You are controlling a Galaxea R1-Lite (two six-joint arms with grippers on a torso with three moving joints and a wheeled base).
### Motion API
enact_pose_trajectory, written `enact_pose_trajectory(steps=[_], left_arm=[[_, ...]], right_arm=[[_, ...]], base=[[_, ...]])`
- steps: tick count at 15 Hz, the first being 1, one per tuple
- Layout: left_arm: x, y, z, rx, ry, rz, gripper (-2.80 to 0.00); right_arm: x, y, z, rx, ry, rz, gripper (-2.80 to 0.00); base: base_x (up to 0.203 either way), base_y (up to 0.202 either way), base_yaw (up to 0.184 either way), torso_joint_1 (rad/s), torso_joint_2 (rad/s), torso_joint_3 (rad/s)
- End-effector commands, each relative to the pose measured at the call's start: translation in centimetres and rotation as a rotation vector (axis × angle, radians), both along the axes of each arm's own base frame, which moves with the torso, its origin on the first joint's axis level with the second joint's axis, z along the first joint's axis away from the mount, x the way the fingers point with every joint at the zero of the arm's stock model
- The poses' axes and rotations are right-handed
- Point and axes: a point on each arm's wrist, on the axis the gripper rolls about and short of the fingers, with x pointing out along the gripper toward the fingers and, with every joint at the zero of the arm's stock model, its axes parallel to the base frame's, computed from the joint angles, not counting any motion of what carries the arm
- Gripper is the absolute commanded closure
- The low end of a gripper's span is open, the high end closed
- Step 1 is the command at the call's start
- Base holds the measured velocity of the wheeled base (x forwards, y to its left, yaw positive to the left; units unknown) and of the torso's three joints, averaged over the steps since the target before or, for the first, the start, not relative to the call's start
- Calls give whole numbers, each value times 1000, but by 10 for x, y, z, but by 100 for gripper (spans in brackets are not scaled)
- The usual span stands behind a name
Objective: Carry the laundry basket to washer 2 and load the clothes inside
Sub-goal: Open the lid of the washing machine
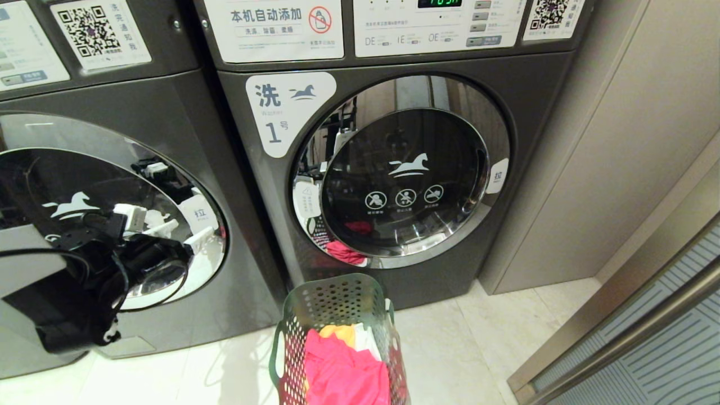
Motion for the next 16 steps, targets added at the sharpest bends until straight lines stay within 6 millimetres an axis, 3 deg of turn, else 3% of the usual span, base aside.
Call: enact_pose_trajectory(steps=[1,16], left_arm=[[7,0,-5,2,-8,-6,-280],[49,19,-15,4,-27,-97,-280]], right_arm=[[0,0,-2,0,6,1,0],[1,0,-2,0,7,1,0]], base=[[0,0,0,0,0,0],[0,0,0,0,0,0]])
